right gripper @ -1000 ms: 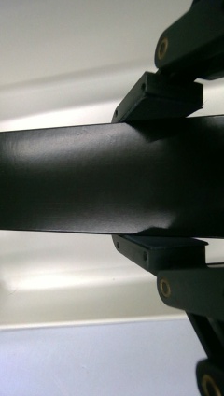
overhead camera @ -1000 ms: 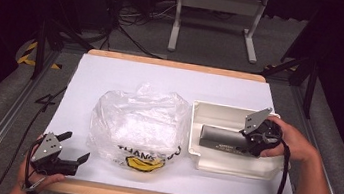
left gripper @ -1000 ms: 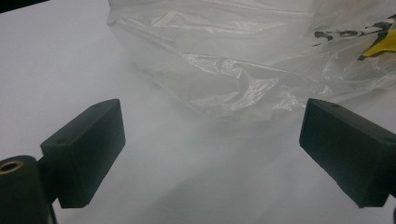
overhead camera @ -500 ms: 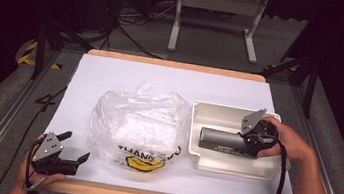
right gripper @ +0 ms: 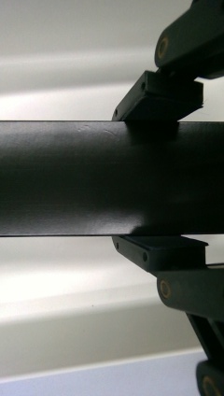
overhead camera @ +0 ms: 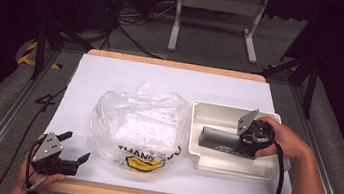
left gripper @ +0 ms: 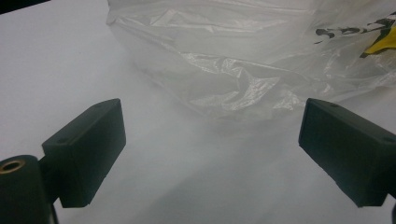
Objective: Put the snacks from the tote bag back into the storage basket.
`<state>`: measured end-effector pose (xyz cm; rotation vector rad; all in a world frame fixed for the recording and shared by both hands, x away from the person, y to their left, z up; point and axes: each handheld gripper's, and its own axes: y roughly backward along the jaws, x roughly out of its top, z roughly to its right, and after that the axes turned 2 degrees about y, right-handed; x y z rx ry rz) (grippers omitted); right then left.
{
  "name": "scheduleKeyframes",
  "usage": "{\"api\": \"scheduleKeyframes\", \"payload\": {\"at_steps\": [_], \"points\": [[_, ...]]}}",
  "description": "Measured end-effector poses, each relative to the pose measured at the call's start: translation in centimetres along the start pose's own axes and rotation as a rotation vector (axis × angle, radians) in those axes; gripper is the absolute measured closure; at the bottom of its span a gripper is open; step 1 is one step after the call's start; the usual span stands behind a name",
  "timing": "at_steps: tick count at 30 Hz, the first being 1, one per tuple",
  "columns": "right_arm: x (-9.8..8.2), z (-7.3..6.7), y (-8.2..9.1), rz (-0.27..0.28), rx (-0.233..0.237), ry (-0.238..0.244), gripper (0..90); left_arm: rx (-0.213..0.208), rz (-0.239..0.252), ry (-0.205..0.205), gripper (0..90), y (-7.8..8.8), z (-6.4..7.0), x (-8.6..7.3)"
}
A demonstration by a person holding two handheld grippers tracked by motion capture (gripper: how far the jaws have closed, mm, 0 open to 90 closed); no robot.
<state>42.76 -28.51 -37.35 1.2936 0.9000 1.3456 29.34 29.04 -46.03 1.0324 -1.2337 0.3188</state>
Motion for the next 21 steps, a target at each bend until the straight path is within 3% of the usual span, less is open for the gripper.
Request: {"api": "scheduleKeyframes", "payload": {"at_steps": [21], "points": [[0.39,0.02,-0.06,-0.048,-0.064,-0.013,36.9,-0.002,0.000,0.004,8.5,0.01,-0.02,-0.02]]}}
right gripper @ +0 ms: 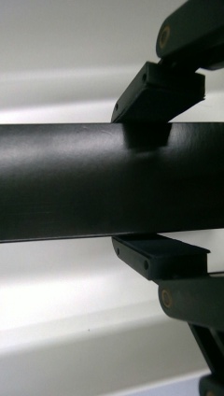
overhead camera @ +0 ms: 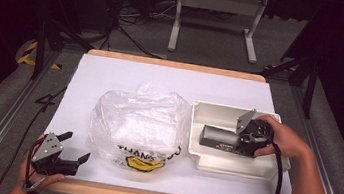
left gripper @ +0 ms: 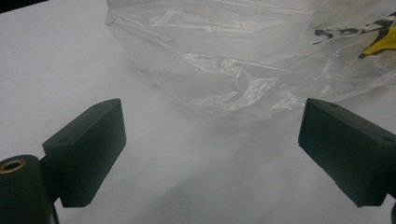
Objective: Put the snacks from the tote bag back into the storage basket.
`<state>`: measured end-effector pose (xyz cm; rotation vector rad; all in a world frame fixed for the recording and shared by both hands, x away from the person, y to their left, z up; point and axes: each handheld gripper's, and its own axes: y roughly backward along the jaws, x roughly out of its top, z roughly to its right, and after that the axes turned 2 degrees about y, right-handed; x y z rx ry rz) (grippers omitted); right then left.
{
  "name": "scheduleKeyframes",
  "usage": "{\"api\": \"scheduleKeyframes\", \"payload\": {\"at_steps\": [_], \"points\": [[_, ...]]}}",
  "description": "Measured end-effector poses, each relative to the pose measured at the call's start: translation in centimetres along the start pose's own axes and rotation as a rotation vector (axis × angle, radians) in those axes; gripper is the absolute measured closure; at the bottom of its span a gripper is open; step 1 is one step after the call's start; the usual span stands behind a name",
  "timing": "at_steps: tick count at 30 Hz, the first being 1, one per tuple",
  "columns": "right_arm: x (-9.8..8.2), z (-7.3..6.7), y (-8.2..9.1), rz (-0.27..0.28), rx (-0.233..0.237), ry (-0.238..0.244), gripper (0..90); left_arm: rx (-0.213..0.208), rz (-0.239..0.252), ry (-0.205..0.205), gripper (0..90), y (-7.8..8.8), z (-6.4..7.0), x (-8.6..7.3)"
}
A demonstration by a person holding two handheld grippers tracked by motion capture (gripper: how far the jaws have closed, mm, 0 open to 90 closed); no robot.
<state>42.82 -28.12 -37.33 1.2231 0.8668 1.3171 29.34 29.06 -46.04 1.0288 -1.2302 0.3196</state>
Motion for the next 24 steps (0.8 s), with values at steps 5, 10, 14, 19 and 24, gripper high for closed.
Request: {"api": "scheduleKeyframes", "payload": {"at_steps": [5,10,14,19,24], "points": [[0.1,-0.1,0.3,0.001,-0.010,0.004,32.8,-0.001,-0.001,0.000,8.5,0.0,0.0,0.0],[0.1,-0.3,0.5,0.021,-0.015,-0.001,32.5,0.000,0.002,0.004,8.6,0.0,0.0,0.0],[0.2,-0.4,0.8,0.046,-0.038,-0.003,31.9,0.002,-0.003,0.001,8.6,0.0,0.0,0.0],[0.0,-0.7,1.5,0.122,-0.059,-0.021,30.5,0.002,0.002,0.000,8.6,0.1,-0.1,0.0],[-0.2,-1.1,2.2,0.181,-0.112,-0.052,29.2,-0.002,0.009,-0.004,8.6,-0.1,-0.2,0.2]]}}
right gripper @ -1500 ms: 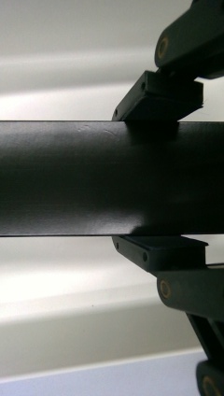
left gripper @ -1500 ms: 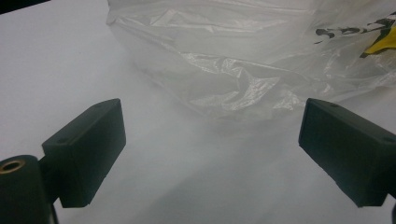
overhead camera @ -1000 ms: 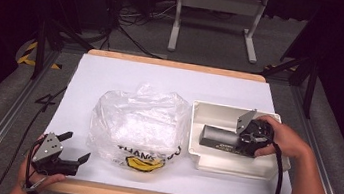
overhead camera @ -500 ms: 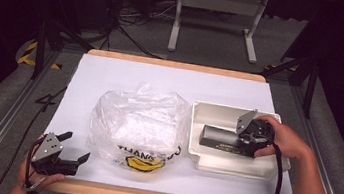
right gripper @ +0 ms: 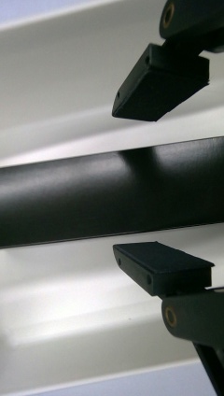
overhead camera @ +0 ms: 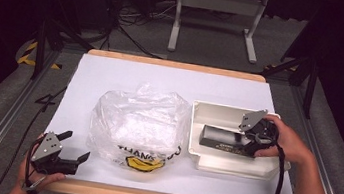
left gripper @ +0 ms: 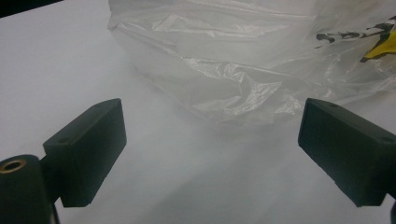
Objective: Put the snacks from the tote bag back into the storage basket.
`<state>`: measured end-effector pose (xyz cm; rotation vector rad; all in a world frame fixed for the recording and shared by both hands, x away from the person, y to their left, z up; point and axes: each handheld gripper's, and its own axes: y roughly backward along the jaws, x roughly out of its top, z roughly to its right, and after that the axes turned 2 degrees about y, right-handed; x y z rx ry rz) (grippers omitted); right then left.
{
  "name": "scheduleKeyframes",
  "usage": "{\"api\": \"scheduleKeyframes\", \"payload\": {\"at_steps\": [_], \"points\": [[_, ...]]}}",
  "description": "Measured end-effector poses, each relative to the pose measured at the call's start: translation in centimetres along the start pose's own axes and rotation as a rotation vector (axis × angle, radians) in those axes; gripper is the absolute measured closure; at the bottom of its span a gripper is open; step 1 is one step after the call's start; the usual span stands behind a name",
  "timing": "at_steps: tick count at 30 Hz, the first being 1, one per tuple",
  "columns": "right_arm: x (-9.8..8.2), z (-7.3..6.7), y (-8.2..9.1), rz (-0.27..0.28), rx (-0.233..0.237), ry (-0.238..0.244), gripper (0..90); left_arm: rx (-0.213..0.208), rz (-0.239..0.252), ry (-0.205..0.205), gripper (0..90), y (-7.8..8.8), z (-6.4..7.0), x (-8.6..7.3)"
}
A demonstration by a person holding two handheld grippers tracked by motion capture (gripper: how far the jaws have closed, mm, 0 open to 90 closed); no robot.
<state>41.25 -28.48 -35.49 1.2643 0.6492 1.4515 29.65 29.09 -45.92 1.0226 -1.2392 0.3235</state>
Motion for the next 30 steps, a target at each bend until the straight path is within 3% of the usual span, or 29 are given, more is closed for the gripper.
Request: {"api": "scheduleKeyframes", "payload": {"at_steps": [3,6,11,12,17,23,30], "points": [[0.0,-0.1,0.4,0.026,-0.031,-0.015,28.5,-0.001,0.004,-0.001,8.6,-0.2,-0.1,0.1],[-0.2,-0.6,1.3,0.102,-0.084,-0.071,27.5,-0.003,0.012,-0.004,8.6,-0.3,-0.3,0.4],[-0.6,-0.8,1.8,0.146,-0.131,-0.110,26.4,-0.009,0.025,0.002,8.6,-0.7,-0.4,0.7],[-0.9,-0.9,1.9,0.162,-0.158,-0.142,26.1,-0.010,0.024,-0.001,8.6,-1.0,-0.4,0.8],[-1.4,-1.3,1.9,0.170,-0.172,-0.175,25.7,-0.019,0.023,-0.005,8.6,-1.4,-0.4,1.1],[-1.9,-2.4,2.4,0.217,-0.224,-0.229,24.9,-0.027,0.027,-0.012,8.6,-1.7,-0.4,1.3],[-2.3,-3.1,3.0,0.232,-0.265,-0.277,22.7,-0.023,0.030,-0.012,8.6,-1.6,-0.5,1.3]]}}
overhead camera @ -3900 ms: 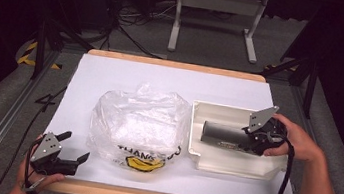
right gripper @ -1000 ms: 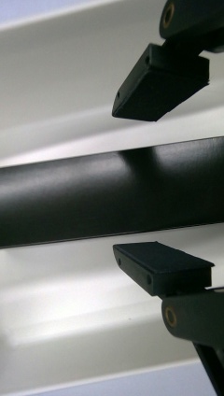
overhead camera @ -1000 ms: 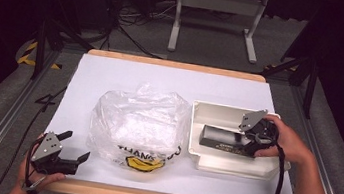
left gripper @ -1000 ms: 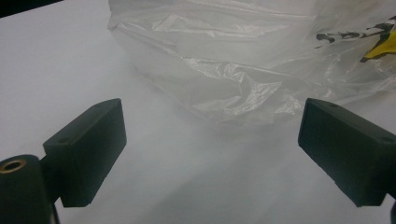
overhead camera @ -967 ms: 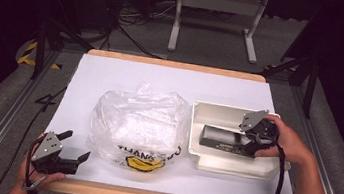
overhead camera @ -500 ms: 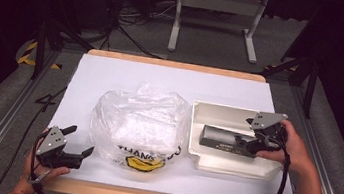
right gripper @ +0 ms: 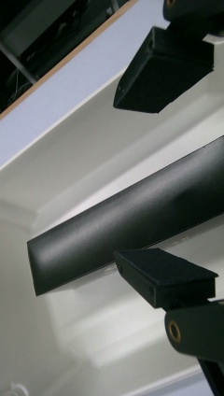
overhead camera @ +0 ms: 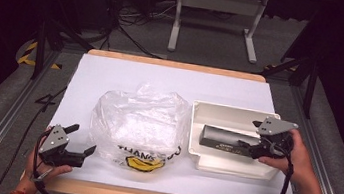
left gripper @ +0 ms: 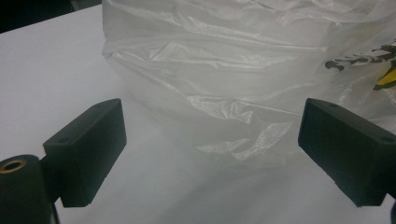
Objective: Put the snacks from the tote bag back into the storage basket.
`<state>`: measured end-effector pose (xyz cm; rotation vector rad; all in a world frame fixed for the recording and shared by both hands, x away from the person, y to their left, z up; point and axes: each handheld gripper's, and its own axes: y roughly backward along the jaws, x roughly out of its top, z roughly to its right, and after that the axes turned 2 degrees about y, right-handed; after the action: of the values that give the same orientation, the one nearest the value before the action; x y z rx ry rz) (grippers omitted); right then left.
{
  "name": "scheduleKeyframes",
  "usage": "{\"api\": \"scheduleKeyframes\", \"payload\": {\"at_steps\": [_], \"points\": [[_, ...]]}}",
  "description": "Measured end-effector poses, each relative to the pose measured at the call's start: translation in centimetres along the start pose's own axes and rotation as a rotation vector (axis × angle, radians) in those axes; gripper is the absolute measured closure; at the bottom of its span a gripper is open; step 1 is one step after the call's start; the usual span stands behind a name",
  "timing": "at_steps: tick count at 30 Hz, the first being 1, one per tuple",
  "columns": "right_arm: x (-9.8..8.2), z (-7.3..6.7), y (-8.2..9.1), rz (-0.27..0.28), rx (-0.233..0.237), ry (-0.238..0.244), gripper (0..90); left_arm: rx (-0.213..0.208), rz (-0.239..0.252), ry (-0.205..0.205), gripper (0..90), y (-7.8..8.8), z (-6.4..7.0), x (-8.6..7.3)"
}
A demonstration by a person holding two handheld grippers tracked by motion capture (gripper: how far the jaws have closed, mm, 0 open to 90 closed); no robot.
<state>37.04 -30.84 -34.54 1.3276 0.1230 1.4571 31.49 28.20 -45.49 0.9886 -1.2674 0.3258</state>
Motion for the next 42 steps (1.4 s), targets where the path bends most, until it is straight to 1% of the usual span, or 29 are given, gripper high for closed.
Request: {"api": "scheduleKeyframes", "payload": {"at_steps": [1,2,3,4,5,6,7,8,9,10,11,12,14,16,18,19,20,23,26,27,30,32,33,34,36,38,39,41,42], "points": [[-0.2,-0.1,0.2,0.007,-0.011,-0.028,21.9,0.002,0.003,0.000,8.6,0.0,0.0,0.0],[-0.2,-0.1,0.2,0.007,-0.011,-0.028,21.9,0.002,0.005,0.002,8.6,0.1,0.0,0.0],[-0.3,-0.1,0.4,0.008,-0.021,-0.039,21.6,0.002,0.005,0.003,8.6,0.1,0.0,0.0],[-0.5,-0.2,0.7,0.011,-0.038,-0.066,20.3,0.001,0.007,0.003,8.6,0.1,0.1,0.0],[-0.6,-0.3,0.8,0.012,-0.048,-0.074,20.3,0.001,0.008,0.004,8.6,0.1,0.1,0.0],[-0.6,-0.3,0.8,0.012,-0.048,-0.074,20.3,0.001,0.008,0.004,8.6,0.1,0.1,0.0],[-0.7,-0.3,1.0,0.020,-0.056,-0.090,19.5,0.003,0.008,0.002,8.6,0.1,0.1,0.0],[-1.0,-0.5,1.5,0.037,-0.084,-0.123,17.0,0.004,0.008,0.002,8.6,0.2,0.0,0.1],[-1.0,-0.5,1.5,0.037,-0.084,-0.123,17.0,0.004,0.008,0.002,8.6,0.2,0.0,0.1],[-1.1,-0.5,1.6,0.044,-0.092,-0.144,16.4,0.002,0.008,0.003,8.6,0.1,0.0,0.0],[-1.3,-0.6,1.9,0.048,-0.121,-0.171,14.5,0.002,0.005,0.003,8.6,0.1,0.0,0.0],[-1.3,-0.6,1.9,0.048,-0.121,-0.171,14.5,0.002,0.005,0.003,8.6,0.1,0.0,0.0],[-1.6,-0.6,2.3,0.056,-0.126,-0.197,13.6,0.002,0.007,0.002,8.6,0.1,0.0,0.0],[-1.8,-0.9,2.6,0.055,-0.153,-0.189,13.5,0.001,0.006,0.003,8.6,0.2,0.0,0.0],[-2.1,-1.0,2.8,0.062,-0.153,-0.192,13.3,0.001,0.005,0.001,8.6,0.2,0.0,0.0],[-2.3,-1.1,3.0,0.065,-0.162,-0.198,13.1,0.002,0.006,0.001,8.6,0.2,-0.1,0.0],[-2.7,-1.2,3.2,0.063,-0.169,-0.214,12.1,0.002,0.006,0.002,8.6,0.2,-0.1,0.0],[-3.0,-1.2,3.5,0.066,-0.177,-0.223,12.0,0.007,0.006,0.000,8.6,0.2,0.0,0.0],[-3.6,-1.3,3.7,0.071,-0.188,-0.254,11.6,0.007,0.010,0.003,8.6,0.3,0.0,0.0],[-3.8,-1.4,3.8,0.072,-0.188,-0.255,11.6,0.007,0.011,0.005,8.6,0.3,0.0,0.0],[-4.2,-1.6,4.0,0.075,-0.208,-0.260,10.6,0.008,0.013,0.008,8.6,0.3,-0.1,0.0],[-4.7,-1.9,4.3,0.077,-0.251,-0.288,8.0,0.007,0.017,0.006,8.6,0.4,-0.1,0.1],[-4.7,-1.9,4.3,0.077,-0.251,-0.288,8.0,0.007,0.017,0.006,8.6,0.4,-0.1,0.1],[-4.9,-1.9,4.5,0.079,-0.266,-0.297,7.6,0.007,0.017,0.006,8.6,0.4,-0.1,0.1],[-5.4,-2.0,4.8,0.095,-0.262,-0.316,7.6,0.005,0.016,0.002,8.6,0.4,-0.1,0.1],[-6.1,-2.2,5.1,0.099,-0.274,-0.339,6.1,0.005,0.012,-0.004,8.6,0.4,0.0,0.1],[-6.1,-2.2,5.1,0.099,-0.274,-0.339,6.1,0.007,0.012,-0.005,8.6,0.4,0.0,0.1],[-6.9,-2.5,5.2,0.109,-0.285,-0.358,6.1,0.007,0.016,-0.001,8.6,0.4,0.0,0.1],[-6.9,-2.5,5.2,0.109,-0.285,-0.358,6.1,0.007,0.016,-0.001,8.6,0.4,0.0,0.1]]}}
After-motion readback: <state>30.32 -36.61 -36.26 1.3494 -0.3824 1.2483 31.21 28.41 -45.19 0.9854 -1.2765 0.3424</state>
